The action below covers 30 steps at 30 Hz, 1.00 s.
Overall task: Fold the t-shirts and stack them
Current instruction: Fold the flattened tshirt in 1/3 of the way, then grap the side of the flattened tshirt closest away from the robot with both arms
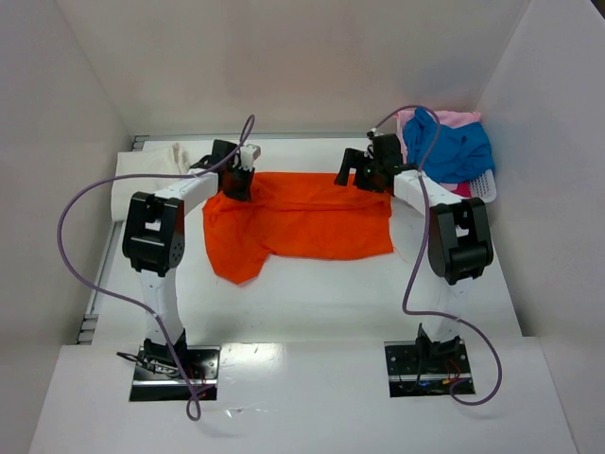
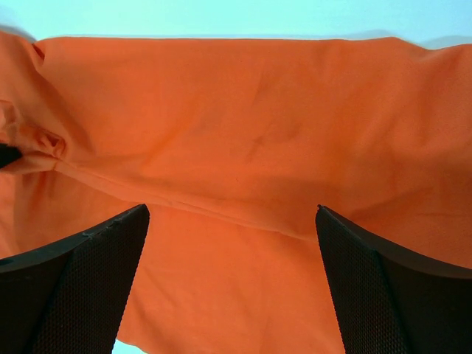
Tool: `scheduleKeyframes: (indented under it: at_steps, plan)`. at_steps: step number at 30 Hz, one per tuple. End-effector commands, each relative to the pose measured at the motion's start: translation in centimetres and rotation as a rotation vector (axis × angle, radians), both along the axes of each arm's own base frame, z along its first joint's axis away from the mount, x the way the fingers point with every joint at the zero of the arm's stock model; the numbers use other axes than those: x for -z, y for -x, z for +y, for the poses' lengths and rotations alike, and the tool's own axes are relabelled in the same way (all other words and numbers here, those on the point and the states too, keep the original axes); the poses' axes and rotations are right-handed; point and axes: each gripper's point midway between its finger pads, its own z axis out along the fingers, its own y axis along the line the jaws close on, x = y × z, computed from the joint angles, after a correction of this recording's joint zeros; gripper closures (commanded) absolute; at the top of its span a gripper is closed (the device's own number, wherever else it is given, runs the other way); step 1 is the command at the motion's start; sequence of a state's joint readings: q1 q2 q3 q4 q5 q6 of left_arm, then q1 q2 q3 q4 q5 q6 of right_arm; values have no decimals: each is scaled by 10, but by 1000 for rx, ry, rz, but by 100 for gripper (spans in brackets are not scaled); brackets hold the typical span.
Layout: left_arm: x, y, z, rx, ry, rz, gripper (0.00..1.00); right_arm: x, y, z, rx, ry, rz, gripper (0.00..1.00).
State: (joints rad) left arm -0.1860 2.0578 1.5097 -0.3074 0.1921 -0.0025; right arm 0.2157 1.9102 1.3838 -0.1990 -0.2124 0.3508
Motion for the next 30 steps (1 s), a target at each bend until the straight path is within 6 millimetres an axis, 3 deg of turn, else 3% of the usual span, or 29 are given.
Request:
scheduleKeyframes:
  at_steps: [1, 3, 4, 5, 6, 10, 14, 16, 18, 20, 25, 30]
  plan:
    - [-29, 11, 0, -7, 31, -20, 99, -32, -3, 6, -13, -31, -89, 1]
    - [-37, 18, 1, -18, 41, -17, 83, -28, 0, 5, -13, -29, -81, 1]
    - [-38, 18, 2, -35, 42, -15, 62, -28, 0, 5, -13, -29, -81, 1]
    - [-43, 19, 3, -56, 45, -21, 35, -29, 2, 5, -13, -29, -81, 1]
    - [-44, 19, 7, -86, 34, -22, 24, -27, 4, 3, -6, -21, -69, 1]
    - [-69, 28, 8, -192, 132, -24, 3, -25, 15, -13, 56, 29, -44, 1]
    - [-97, 49, 15, -313, 226, -54, 0, -37, 35, -32, 153, 64, -28, 1]
    - [-121, 66, 17, -381, 286, -83, 0, -42, 52, -47, 220, 92, -15, 1]
    - [-127, 90, 23, -418, 298, -89, 0, -45, 70, -54, 262, 88, 13, 1]
    - [-126, 114, 19, -418, 308, -52, 0, -40, 85, -59, 307, 86, 59, 1]
    - [-96, 167, 15, -429, 291, 107, 0, -24, 118, -65, 350, 69, 136, 1]
    - [-71, 216, 10, -478, 275, 219, 0, -39, 136, -67, 387, 9, 96, 1]
